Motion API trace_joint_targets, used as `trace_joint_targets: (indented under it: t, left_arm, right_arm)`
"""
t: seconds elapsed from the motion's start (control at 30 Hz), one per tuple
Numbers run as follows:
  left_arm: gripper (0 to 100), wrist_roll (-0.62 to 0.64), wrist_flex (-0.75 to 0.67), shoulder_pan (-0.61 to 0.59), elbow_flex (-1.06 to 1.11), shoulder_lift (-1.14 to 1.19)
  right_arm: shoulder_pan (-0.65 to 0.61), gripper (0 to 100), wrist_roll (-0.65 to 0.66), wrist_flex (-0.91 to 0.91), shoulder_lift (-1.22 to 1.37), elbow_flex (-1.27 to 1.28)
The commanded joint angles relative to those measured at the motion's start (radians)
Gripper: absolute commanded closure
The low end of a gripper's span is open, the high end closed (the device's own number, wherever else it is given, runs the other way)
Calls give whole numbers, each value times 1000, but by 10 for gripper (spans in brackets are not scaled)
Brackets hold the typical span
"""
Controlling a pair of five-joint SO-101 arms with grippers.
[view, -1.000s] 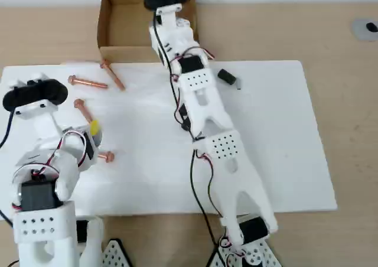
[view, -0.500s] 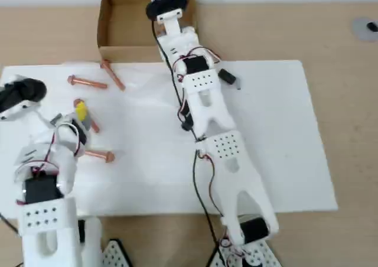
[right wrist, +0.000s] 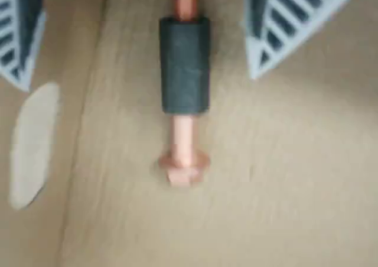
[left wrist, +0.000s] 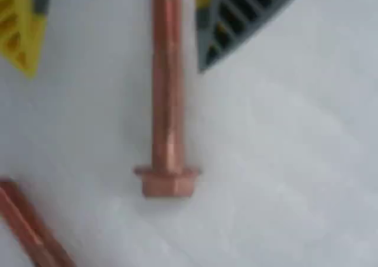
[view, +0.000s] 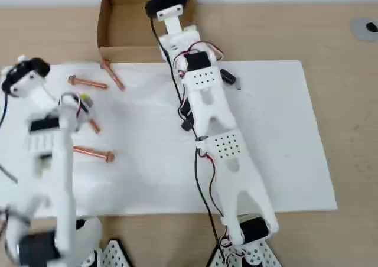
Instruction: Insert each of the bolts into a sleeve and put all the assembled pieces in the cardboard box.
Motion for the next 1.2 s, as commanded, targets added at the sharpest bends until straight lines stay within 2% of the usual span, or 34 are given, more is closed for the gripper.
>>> trace_joint_targets:
  t: [0.0, 0.13, 0.27, 0.77, 0.97, 1.17]
  left_arm:
    - [807, 34, 52, -12, -278, 237]
    - [809, 40, 132, -12, -460, 423]
    - [809, 37, 210, -14, -551, 545]
    - [815, 34, 261, -6, -582, 645]
    - [991, 34, 331, -8, -592, 645]
    - [976, 38, 404, -9, -597, 645]
  right_arm:
    - [21, 717, 2, 37, -148, -50]
    - [24, 717, 2, 71, -177, -50]
    - [39, 717, 2, 71, -182, -50]
    - [94, 720, 2, 103, -177, -47]
    - [96, 720, 2, 120, -182, -48]
    - [99, 720, 2, 121, -183, -50]
